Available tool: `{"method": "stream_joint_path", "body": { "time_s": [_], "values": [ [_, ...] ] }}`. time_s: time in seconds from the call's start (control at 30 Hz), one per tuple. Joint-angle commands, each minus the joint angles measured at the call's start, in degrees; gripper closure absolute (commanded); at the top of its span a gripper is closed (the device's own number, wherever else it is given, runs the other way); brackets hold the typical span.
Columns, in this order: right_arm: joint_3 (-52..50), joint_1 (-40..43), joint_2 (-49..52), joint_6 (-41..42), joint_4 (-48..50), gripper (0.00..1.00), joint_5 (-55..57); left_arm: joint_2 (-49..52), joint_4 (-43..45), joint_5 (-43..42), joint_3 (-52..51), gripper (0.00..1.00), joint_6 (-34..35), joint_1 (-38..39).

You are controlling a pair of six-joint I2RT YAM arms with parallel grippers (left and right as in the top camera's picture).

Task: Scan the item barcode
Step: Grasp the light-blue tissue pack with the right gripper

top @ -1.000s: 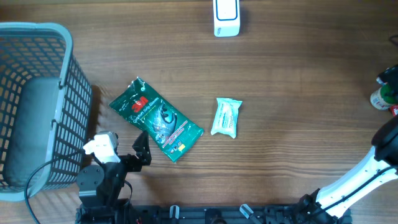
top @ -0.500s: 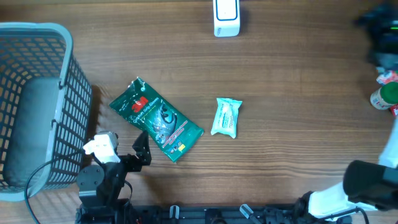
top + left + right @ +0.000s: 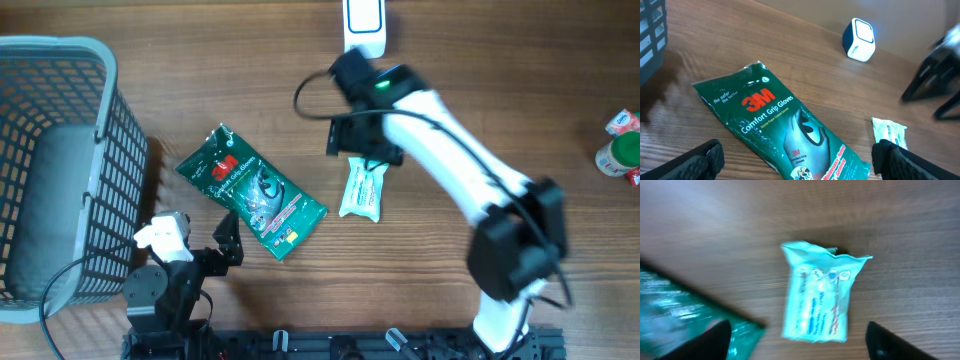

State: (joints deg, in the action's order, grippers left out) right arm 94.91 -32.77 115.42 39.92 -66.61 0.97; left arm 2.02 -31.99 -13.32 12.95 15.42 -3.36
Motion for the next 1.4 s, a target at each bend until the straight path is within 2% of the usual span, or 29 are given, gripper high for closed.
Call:
{"method": "stream_joint_path", "body": {
  "time_s": [0.0, 0.07, 0.4, 0.57, 0.73, 0.87, 0.9, 0.93, 1.0, 1.03, 1.13, 1.2, 1.27, 1.37],
  "values": [
    [-0.5, -0.4, 5.4, 0.7, -0.9, 0.24, 5.7, -0.2, 0.2, 0.3, -0.4, 0.00, 0.5, 0.3],
    [-0.5, -0.4, 7.0, 0.7, -1.5, 0.27, 5.7, -0.2, 0.2, 0.3, -0.4, 0.00, 0.5, 0.3],
    [-0.5, -6.1, 7.2, 2.2, -0.1, 0.28, 13.0, -0.2, 0.2, 0.3, -0.4, 0.00, 0.5, 0.3],
    [-0.5, -8.5, 11.2, 6.8, 0.4, 0.32, 17.9, -0.2, 0.2, 0.3, -0.4, 0.00, 0.5, 0.3],
    [-0.5, -8.9, 14.7, 10.2, -2.2, 0.46, 17.9, -0.2, 0.2, 0.3, -0.4, 0.00, 0.5, 0.3],
    [-0.5, -9.2, 15.2, 9.9, -4.3, 0.53, 17.6, -0.2, 0.2, 0.3, -0.4, 0.00, 0.5, 0.3],
    [-0.5, -9.2, 15.3, 10.0, -5.1, 0.56, 17.1, -0.2, 0.2, 0.3, -0.4, 0.00, 0.5, 0.3],
    [-0.5, -9.2, 15.4, 9.5, -5.4, 0.66, 16.4, -0.2, 0.2, 0.3, -0.4, 0.00, 0.5, 0.3],
    [0.6, -9.2, 15.4, 5.0, -4.3, 0.91, 12.5, -0.2, 0.2, 0.3, -0.4, 0.00, 0.5, 0.3],
    [2.3, -9.0, 15.3, 2.8, -3.5, 0.96, 9.8, -0.2, 0.2, 0.3, -0.4, 0.00, 0.5, 0.3],
    [11.5, -7.9, 14.3, -6.0, -3.1, 0.95, -3.7, -0.2, 0.2, 0.3, -0.4, 0.00, 0.5, 0.3],
    [16.7, -6.4, 12.6, -15.5, -4.5, 0.96, -14.1, -0.2, 0.2, 0.3, -0.4, 0.00, 0.5, 0.3],
    [17.6, -4.6, 10.8, -25.4, -6.0, 0.96, -23.0, -0.2, 0.2, 0.3, -0.4, 0.00, 0.5, 0.3],
    [17.1, -0.3, 10.3, -43.8, -10.0, 0.96, -42.4, -0.2, 0.2, 0.3, -0.4, 0.00, 0.5, 0.3]
  ]
}}
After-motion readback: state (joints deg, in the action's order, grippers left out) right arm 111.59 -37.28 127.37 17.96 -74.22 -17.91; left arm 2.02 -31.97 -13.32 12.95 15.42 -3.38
